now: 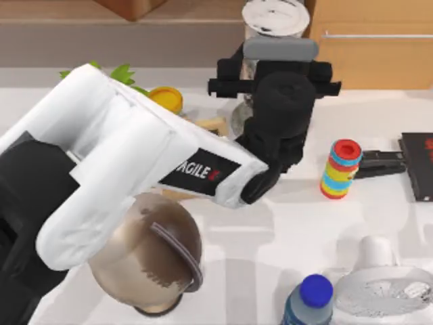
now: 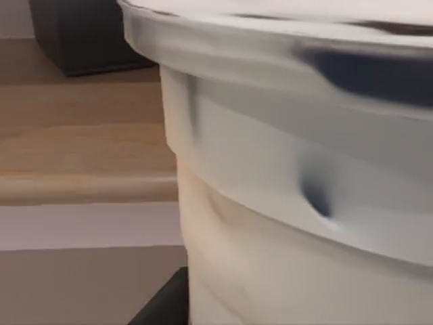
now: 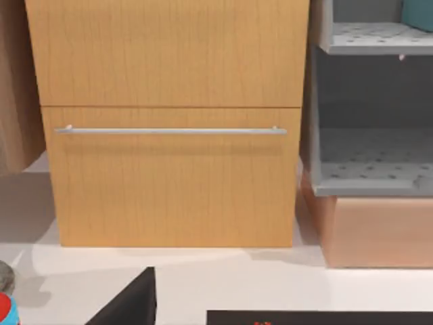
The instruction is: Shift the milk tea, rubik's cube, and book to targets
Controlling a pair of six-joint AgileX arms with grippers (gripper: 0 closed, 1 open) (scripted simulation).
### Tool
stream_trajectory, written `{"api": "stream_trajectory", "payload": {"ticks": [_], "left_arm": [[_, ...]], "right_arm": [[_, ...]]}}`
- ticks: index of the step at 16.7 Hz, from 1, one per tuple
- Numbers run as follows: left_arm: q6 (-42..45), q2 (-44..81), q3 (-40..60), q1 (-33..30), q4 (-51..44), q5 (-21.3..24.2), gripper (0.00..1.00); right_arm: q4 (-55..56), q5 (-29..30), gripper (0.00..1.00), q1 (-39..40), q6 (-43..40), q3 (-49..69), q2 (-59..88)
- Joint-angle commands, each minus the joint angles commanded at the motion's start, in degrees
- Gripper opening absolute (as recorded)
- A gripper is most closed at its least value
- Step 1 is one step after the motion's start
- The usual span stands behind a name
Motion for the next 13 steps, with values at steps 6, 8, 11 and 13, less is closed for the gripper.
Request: {"api": "stream_trajectory", "payload": {"ticks": [6, 8, 11, 13], "left_arm": [[-0.1, 2.9, 2.0, 0.4, 2.4, -0.4, 0.0], [0.0, 2.8, 1.8, 0.2, 2.2, -0.5, 0.0], [0.2, 4.0, 2.5, -0.6, 3.6, -2.7, 0.0], [0.3, 5.6, 2.7, -0.9, 4.7, -3.3, 0.0]], "right_arm": [[0.0, 0.0, 1.0, 0.0, 0.0, 0.0, 0.0], [0.0, 0.0, 1.0, 0.0, 0.0, 0.0, 0.0], [0.0, 0.0, 1.0, 0.0, 0.0, 0.0, 0.0], [0.0, 0.0, 1.0, 0.0, 0.0, 0.0, 0.0]]}}
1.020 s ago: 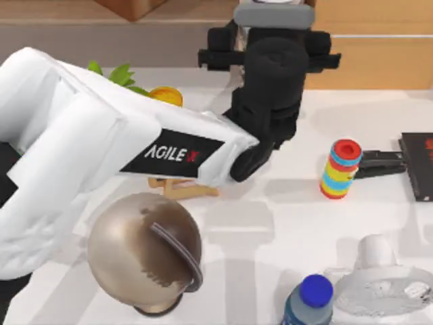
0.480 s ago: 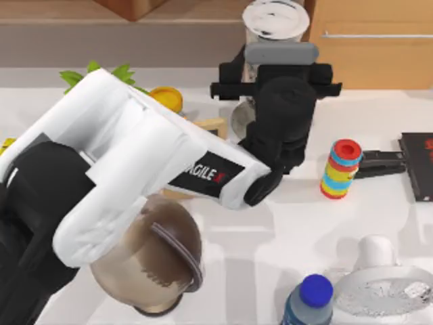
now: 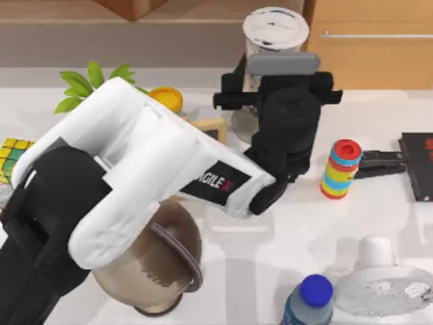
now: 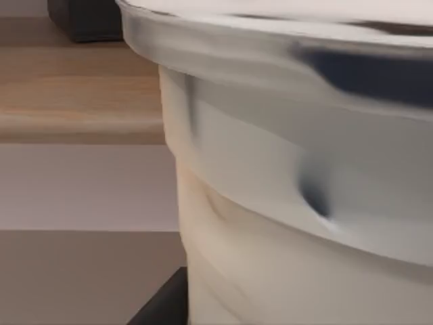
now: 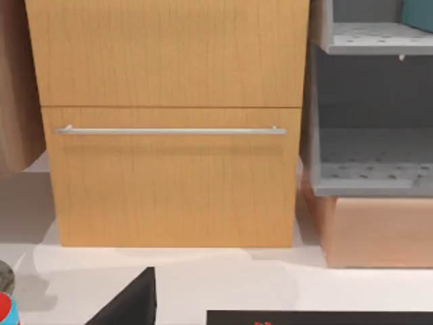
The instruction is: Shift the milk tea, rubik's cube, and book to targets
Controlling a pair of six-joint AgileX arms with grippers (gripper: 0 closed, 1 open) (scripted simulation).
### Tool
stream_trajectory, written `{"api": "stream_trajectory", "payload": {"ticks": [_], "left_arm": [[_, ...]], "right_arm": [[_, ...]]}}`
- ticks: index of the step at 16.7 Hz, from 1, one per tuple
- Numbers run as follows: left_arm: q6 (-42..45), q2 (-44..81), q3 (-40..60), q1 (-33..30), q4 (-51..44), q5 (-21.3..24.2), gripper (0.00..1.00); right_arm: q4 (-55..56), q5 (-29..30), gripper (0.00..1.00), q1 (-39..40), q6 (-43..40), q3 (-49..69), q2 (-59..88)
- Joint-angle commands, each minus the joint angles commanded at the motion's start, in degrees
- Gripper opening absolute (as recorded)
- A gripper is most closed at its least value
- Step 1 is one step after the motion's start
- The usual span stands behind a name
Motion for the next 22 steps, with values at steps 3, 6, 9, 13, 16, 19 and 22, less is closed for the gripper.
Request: {"api": "stream_trajectory", "payload": {"ticks": [3, 6, 9, 13, 16, 19, 22], "left_arm": [[-0.2, 1.5, -0.2, 0.9, 1.4, 1.7, 0.0], [-0.4, 1.8, -0.6, 1.3, 2.0, 3.0, 0.0], [-0.4, 1.8, -0.6, 1.3, 2.0, 3.0, 0.0], [-0.4, 1.8, -0.6, 1.3, 2.0, 3.0, 0.3], [-0.4, 1.8, -0.6, 1.3, 2.0, 3.0, 0.53], [-0.4, 1.8, -0.6, 1.3, 2.0, 3.0, 0.75], [-0.4, 1.8, -0.6, 1.3, 2.0, 3.0, 0.98]], "right_arm": [[0.0, 0.0, 1.0, 0.0, 0.0, 0.0, 0.0], [0.0, 0.0, 1.0, 0.0, 0.0, 0.0, 0.0], [0.0, 0.0, 1.0, 0.0, 0.0, 0.0, 0.0], [0.0, 0.0, 1.0, 0.0, 0.0, 0.0, 0.0], [0.0, 0.0, 1.0, 0.0, 0.0, 0.0, 0.0], [0.0, 0.0, 1.0, 0.0, 0.0, 0.0, 0.0], [0.0, 0.0, 1.0, 0.0, 0.0, 0.0, 0.0]]}}
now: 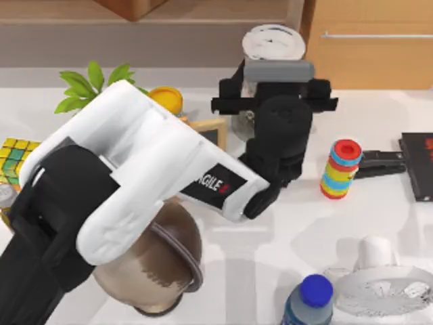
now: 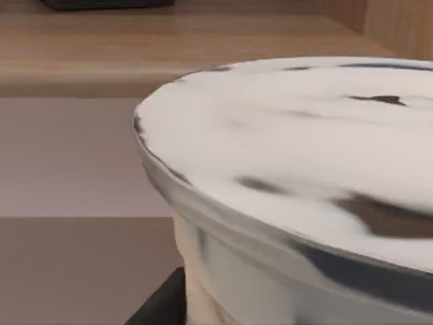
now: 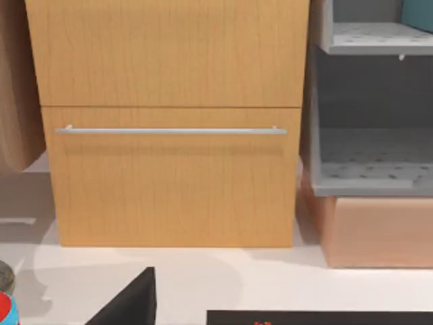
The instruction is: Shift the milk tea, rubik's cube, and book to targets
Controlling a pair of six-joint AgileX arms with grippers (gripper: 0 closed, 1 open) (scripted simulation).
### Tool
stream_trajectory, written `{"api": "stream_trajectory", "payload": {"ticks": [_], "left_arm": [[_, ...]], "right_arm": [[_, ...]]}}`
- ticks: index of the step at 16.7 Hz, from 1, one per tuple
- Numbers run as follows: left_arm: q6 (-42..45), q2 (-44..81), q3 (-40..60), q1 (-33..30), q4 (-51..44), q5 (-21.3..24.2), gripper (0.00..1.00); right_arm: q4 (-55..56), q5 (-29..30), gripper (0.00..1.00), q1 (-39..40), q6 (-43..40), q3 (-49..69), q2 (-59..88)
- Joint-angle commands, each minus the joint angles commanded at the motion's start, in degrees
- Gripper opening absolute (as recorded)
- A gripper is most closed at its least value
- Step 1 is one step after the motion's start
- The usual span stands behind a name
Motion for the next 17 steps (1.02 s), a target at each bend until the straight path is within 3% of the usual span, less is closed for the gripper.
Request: {"api": "stream_trajectory", "payload": {"ticks": [13, 17], "left_arm": [[0.0, -0.9, 1.4, -1.6, 0.7, -0.6, 1.0], [0.0, -2.1, -2.2, -3.2, 2.4, -1.9, 1.0]], "right_arm": [[0.0, 0.0, 1.0, 0.0, 0.0, 0.0, 0.0], [0.0, 0.0, 1.0, 0.0, 0.0, 0.0, 0.0]]}}
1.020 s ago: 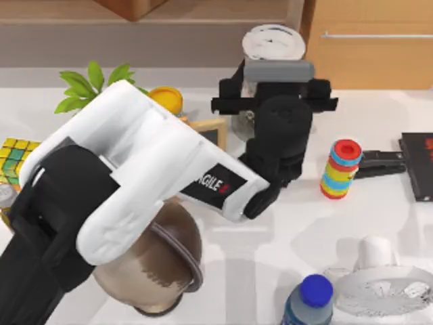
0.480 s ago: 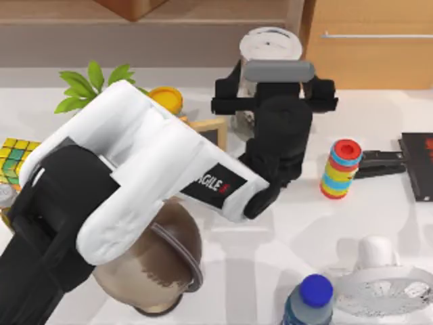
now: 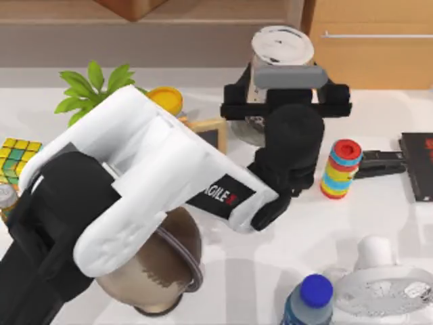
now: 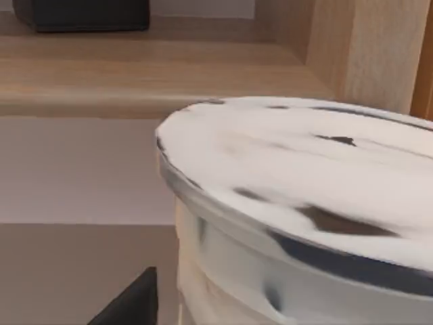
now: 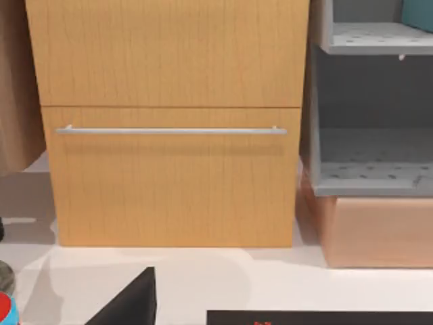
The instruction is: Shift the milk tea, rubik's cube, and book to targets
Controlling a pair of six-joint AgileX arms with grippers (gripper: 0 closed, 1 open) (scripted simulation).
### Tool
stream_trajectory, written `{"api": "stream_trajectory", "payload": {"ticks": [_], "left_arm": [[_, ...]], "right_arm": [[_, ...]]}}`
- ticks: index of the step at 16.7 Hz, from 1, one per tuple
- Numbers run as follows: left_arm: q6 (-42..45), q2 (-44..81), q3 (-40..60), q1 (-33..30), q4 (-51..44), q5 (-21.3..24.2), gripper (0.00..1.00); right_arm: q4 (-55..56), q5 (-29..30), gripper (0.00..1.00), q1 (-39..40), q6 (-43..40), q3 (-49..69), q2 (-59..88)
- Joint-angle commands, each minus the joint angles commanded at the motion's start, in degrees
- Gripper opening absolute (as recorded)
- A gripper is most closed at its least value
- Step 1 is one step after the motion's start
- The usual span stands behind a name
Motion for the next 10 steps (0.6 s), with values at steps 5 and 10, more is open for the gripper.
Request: {"api": "stream_trajectory", "payload": {"ticks": [5, 10], "left_arm": [[0.1, -0.9, -4.4, 0.4, 1.3, -0.8, 1.0], [0.4, -0.5, -3.4, 0.2, 1.3, -0.5, 1.0]], "right_arm": [[0.0, 0.0, 1.0, 0.0, 0.0, 0.0, 0.0], [0.0, 0.0, 1.0, 0.0, 0.0, 0.0, 0.0]]}}
